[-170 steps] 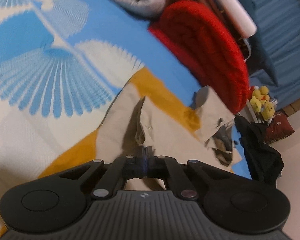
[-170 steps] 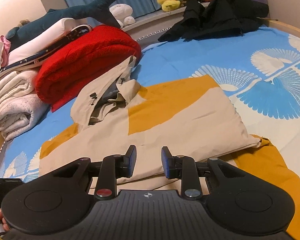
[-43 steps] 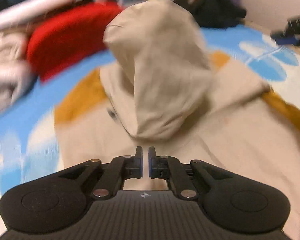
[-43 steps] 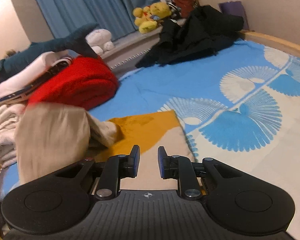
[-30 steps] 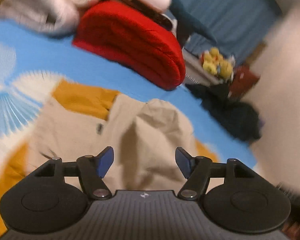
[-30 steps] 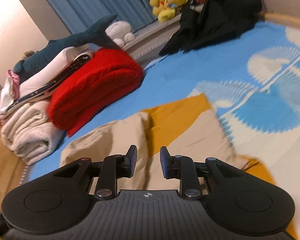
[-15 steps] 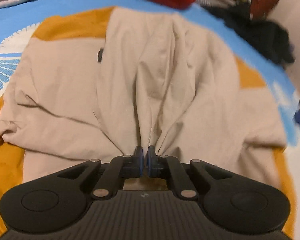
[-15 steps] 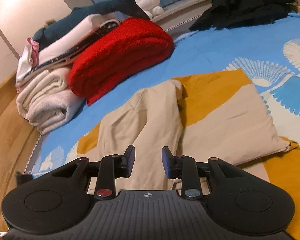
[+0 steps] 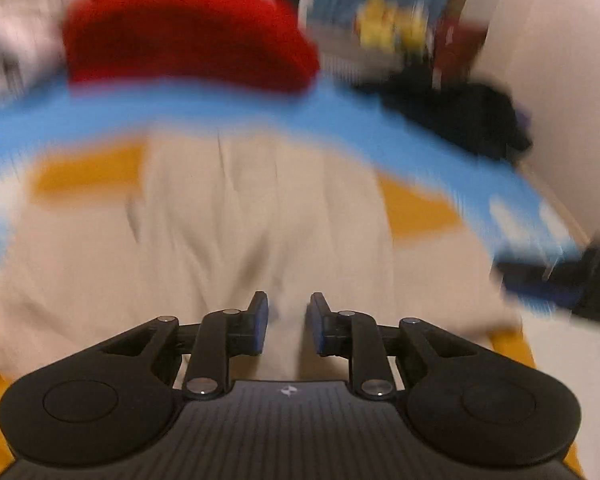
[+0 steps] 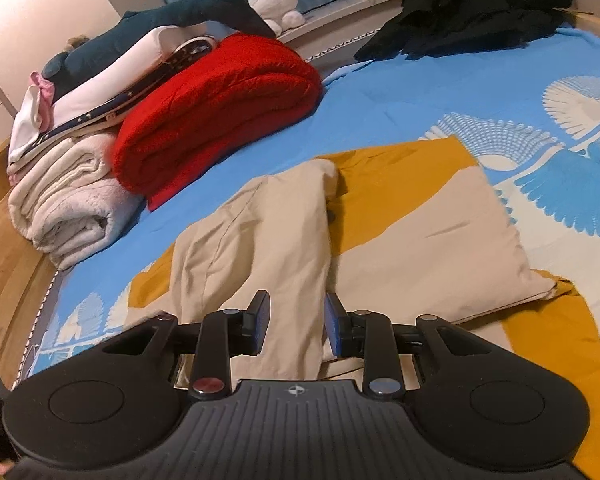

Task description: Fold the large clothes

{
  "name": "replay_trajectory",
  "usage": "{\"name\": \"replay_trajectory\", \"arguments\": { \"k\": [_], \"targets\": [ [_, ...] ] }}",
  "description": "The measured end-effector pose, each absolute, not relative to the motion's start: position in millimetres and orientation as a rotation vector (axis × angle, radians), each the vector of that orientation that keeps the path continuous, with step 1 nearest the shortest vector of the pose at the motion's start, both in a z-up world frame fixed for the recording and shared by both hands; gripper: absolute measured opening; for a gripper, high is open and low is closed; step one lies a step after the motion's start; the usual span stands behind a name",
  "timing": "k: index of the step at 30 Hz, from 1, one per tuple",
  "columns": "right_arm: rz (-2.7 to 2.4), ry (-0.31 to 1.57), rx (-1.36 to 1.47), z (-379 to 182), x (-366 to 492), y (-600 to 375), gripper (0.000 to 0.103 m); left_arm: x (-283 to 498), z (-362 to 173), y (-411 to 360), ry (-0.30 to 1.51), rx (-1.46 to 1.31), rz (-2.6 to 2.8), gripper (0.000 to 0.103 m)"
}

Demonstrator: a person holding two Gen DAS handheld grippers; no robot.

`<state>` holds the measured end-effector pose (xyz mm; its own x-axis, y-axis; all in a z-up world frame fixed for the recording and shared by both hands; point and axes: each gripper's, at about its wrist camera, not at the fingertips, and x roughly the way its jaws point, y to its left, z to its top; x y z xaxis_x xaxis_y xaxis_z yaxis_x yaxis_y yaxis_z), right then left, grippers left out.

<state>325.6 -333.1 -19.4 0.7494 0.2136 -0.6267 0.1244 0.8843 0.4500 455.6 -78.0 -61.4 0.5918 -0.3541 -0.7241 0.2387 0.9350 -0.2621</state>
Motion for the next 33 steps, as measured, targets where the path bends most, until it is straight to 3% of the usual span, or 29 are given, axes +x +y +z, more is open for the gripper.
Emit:
{"name": "replay_trajectory", "arguments": {
  "k": [3,6,8,14,18,20,25,33],
  "targets": [
    [0.048,0.737,0.493,-21.4,325.4,-334.8,0.031,454.0,-88.7,-97.7,0.98,-0.177,-0.422,0.02],
    [0.043,0.741,0.492,-22.0,325.9,-335.0,0.031,448.9,-88.6,-122.8,0.955,0.015,-0.479,0.019],
    [0.041,0.744,0.494,-21.9,326.3,-334.9,0.031,450.8,-78.4,-115.2,0.962,-0.022,-0.492,0.024],
    [0.035,0.746,0.48,-20.5,327.1,-334.2,0.031,457.1,-38.8,-58.6,0.78,-0.137,-0.348,0.028],
    [0.03,0.745,0.473,-18.9,325.5,-334.1,0.031,476.7,-89.1,-44.7,1.013,0.003,-0.148,0.029],
    [0.028,0.74,0.466,-16.2,323.7,-332.9,0.031,476.7,-89.1,-36.3,1.053,-0.026,-0.116,0.029],
    [0.018,0.7,0.441,-0.1,313.6,-333.1,0.031,449.2,-23.4,-44.0,0.853,0.0,-0.21,0.04],
    [-0.003,0.442,0.267,66.5,251.5,-330.2,0.031,327.9,47.0,-27.2,0.547,0.088,-0.234,0.04]
  ]
}}
